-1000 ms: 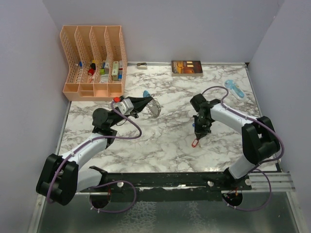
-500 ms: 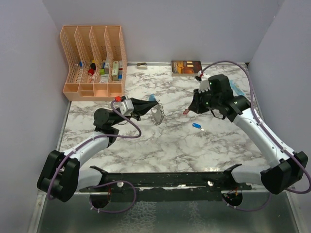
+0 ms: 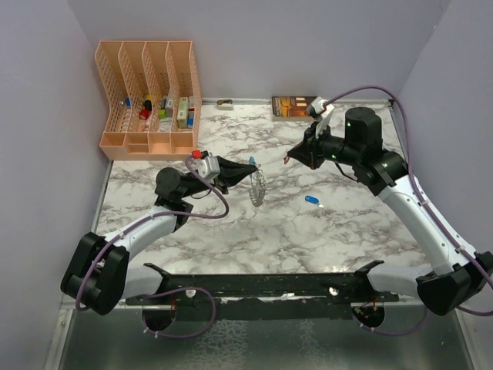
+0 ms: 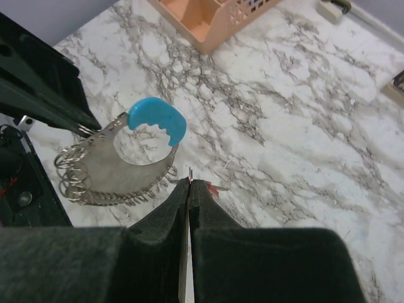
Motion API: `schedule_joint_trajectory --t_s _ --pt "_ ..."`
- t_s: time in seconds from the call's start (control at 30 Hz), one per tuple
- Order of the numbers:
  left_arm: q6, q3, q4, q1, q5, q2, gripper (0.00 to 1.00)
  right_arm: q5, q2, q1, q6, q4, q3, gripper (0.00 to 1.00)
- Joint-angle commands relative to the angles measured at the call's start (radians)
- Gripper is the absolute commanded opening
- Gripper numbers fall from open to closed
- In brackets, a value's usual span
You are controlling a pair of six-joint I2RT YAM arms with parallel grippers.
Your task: Put the keys on the keyring
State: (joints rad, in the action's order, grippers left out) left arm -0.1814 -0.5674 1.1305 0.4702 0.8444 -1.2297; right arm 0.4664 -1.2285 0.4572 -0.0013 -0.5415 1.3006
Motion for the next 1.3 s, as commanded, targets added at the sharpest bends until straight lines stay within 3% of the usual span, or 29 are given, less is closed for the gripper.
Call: schedule_joint_trajectory --t_s 0.0,0.2,0.87,1.27 --pt "0.02 -0.058 -0.04 0.015 -0.034 -0.014 0.0 0.11 0.058 0.01 -0.047 0.143 -0.034 0.01" --pt "0.017 -0.073 -0.109 0.035 -0.134 -0.019 0.0 0.159 0.034 0.067 -0.058 0.133 -0.014 0.01" --pt "0.09 -0.09 -0.166 0.08 -0.095 -0.006 0.0 0.093 -0.056 0.178 -0.079 0.056 0.055 0.01" --pt "0.134 -0.086 -0.186 0.082 -0.119 0.016 0.0 0.036 0.023 0.179 -0.048 0.039 0.02 0.01"
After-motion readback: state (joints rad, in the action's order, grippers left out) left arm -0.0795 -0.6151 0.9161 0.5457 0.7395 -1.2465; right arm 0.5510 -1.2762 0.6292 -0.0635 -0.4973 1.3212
